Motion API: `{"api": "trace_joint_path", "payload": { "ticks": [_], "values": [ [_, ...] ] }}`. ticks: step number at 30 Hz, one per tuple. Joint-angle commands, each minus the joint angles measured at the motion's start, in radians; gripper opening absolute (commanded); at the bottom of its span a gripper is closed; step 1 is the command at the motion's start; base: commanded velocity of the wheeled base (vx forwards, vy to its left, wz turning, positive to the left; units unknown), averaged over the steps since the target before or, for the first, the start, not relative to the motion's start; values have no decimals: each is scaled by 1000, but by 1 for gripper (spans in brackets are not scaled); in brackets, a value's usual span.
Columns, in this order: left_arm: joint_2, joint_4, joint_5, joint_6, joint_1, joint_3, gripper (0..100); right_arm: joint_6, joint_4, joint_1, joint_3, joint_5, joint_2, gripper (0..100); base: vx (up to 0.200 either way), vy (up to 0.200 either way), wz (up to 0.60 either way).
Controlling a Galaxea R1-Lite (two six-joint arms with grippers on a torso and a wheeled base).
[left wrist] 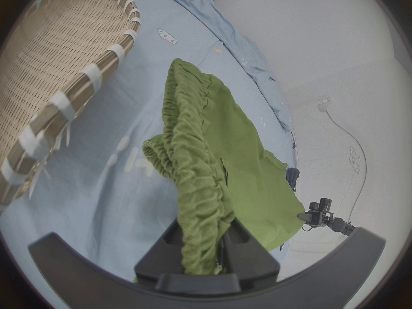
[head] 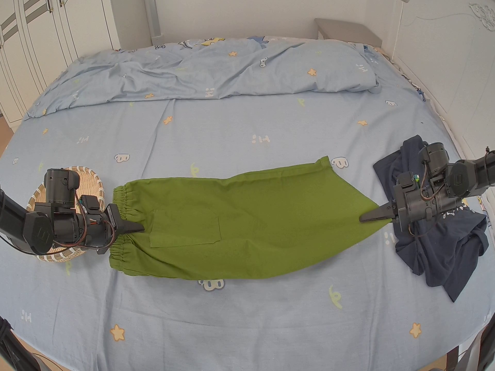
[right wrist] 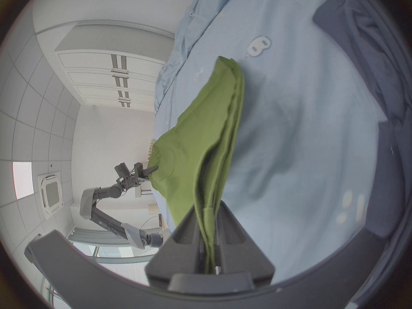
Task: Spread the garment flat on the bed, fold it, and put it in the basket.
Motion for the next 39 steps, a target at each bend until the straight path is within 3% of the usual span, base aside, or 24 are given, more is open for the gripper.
{"api": "trace_joint_path", "payload": {
  "ticks": [1,7,17,24,31,32,39],
  "values": [
    [-77,28,-11,67,14,83,0,-99,33,17,207,-6,-166,0,0,0,0],
    [-120,22,-11,122,30,221,0,-172,-11,34,465,-30,-221,0,0,0,0],
    [-197,19,-11,188,84,397,0,-169,-395,65,893,-32,-321,0,0,0,0],
    [-192,14,-12,213,98,449,0,-165,-585,65,997,-32,-275,0,0,0,0],
    [-188,13,-12,213,98,449,0,-172,-608,83,994,-32,-221,0,0,0,0],
    [-188,13,-12,214,96,449,0,-168,-616,86,995,-32,-221,100,0,0,0],
    [-215,24,-14,230,98,449,0,-163,-637,80,997,-32,-235,100,0,0,0]
  ]
}}
